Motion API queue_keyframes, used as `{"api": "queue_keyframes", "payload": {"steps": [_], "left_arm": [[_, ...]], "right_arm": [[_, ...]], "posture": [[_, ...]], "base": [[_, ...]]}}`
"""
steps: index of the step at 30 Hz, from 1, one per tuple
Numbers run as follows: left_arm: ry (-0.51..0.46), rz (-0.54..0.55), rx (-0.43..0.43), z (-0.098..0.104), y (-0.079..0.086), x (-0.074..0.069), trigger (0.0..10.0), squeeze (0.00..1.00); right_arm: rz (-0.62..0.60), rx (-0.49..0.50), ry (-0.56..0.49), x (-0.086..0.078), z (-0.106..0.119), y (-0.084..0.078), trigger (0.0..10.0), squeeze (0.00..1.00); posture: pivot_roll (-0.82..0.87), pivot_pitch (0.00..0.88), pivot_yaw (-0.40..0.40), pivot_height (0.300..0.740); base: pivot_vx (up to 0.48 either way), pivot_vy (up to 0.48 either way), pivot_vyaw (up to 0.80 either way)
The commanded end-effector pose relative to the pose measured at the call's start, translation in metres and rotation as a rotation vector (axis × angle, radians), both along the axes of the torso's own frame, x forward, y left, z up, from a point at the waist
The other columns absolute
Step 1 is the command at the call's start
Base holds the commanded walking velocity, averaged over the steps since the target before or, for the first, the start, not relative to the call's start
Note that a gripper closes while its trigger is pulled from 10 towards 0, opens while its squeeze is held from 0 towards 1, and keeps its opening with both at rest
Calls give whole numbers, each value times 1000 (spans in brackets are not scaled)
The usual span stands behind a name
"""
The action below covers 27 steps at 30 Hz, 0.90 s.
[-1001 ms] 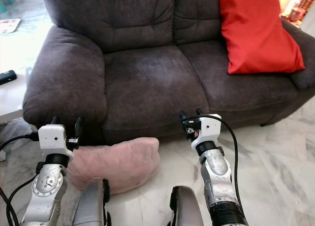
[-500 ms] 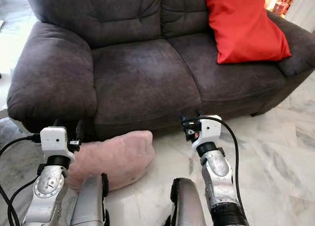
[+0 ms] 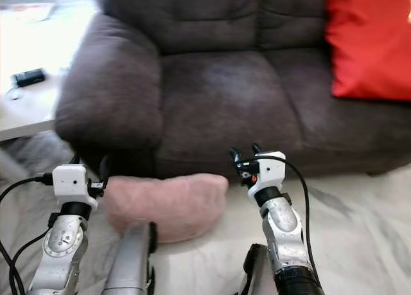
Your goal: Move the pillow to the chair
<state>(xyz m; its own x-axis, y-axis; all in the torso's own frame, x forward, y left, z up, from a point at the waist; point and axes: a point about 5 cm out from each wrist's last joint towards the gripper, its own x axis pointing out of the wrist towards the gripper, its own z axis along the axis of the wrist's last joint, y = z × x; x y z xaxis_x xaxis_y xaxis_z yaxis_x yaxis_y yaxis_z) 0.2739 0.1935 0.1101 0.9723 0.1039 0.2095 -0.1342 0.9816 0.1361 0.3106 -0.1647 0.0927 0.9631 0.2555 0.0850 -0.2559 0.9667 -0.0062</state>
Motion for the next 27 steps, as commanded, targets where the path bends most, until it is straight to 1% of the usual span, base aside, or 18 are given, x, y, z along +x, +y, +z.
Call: {"api": "queue_keyframes", "payload": {"steps": [1, 10, 13, 14, 16, 20, 21, 23, 27], "left_arm": [[20, -9, -9, -4, -1, -1, 10000, 0], [20, -17, -12, -4, -2, 0, 10000, 0], [26, -28, -16, -4, -3, 0, 10000, 0], [46, -68, -27, -7, -8, 1, 10000, 0], [60, -99, -40, -10, -12, 0, 10000, 0], [78, -128, -60, -13, -15, -1, 10000, 0], [95, -142, -81, -15, -17, -1, 10000, 0], [103, -172, -90, -17, -20, -2, 10000, 0], [111, -184, -96, -19, -20, -3, 10000, 0]], "right_arm": [[-2, 7, -6, -1, 1, -1, 10000, 0], [-3, 18, -3, -1, 1, -1, 10000, 0], [-4, 17, -3, -1, 1, -1, 10000, 0], [-21, 23, -2, -1, 1, -2, 10000, 0], [-36, 35, 4, 0, 0, -4, 10000, 0], [-51, 33, 9, 1, 0, -6, 10000, 0], [-56, 35, 6, 1, 0, -7, 10000, 0], [-56, 31, 7, 1, 0, -7, 10000, 0], [-58, 29, 9, 1, 0, -7, 10000, 0]], "posture": [[78, 135, -41, 521], [80, 138, -39, 521], [80, 138, -39, 521], [81, 139, -39, 521], [80, 140, -38, 521], [80, 140, -38, 521], [81, 140, -40, 521], [80, 140, -41, 521], [81, 141, -41, 521]], "base": [[0, 0, 800], [0, 0, 800], [0, 0, 581], [0, 0, 0], [0, 0, 0], [0, 0, 0], [0, 0, 0], [0, 0, 0], [0, 0, 0]]}}
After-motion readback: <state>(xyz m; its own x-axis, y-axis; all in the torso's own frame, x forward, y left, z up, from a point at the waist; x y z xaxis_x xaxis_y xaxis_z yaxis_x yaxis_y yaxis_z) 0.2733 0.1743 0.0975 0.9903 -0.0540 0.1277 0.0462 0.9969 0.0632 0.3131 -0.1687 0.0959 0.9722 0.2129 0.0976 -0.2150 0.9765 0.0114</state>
